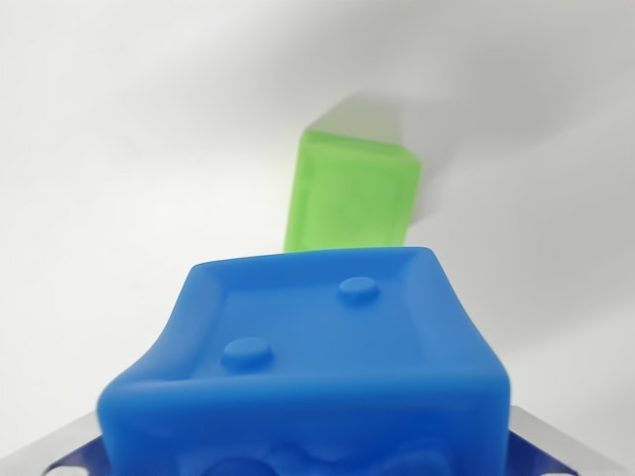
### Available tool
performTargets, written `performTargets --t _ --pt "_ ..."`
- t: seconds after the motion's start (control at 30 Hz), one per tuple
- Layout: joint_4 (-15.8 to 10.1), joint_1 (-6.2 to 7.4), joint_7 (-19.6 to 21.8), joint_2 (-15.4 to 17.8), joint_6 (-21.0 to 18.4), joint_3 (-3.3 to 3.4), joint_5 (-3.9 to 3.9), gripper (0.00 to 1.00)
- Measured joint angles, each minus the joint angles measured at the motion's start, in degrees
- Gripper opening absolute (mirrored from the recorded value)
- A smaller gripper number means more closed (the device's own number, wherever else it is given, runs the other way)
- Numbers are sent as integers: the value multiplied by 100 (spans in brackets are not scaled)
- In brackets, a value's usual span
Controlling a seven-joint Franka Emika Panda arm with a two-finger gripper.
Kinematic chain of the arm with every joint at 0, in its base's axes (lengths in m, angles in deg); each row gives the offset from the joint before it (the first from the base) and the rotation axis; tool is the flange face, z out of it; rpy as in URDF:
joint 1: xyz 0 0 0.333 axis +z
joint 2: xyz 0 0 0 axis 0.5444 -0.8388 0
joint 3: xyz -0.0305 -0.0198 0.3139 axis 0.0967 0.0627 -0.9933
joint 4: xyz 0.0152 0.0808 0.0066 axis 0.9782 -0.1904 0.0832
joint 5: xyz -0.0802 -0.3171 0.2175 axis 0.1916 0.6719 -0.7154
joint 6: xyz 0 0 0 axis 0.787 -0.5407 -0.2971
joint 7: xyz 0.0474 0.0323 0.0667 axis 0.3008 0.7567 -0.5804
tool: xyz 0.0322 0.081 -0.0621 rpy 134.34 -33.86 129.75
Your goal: Stack cube
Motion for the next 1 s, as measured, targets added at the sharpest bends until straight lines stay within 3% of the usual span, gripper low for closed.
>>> performTargets --t 0.47,1.0 --pt "62 -32 350 12 -78 102 -34 0" --pt "16 -43 328 -502 443 91 -146 0"
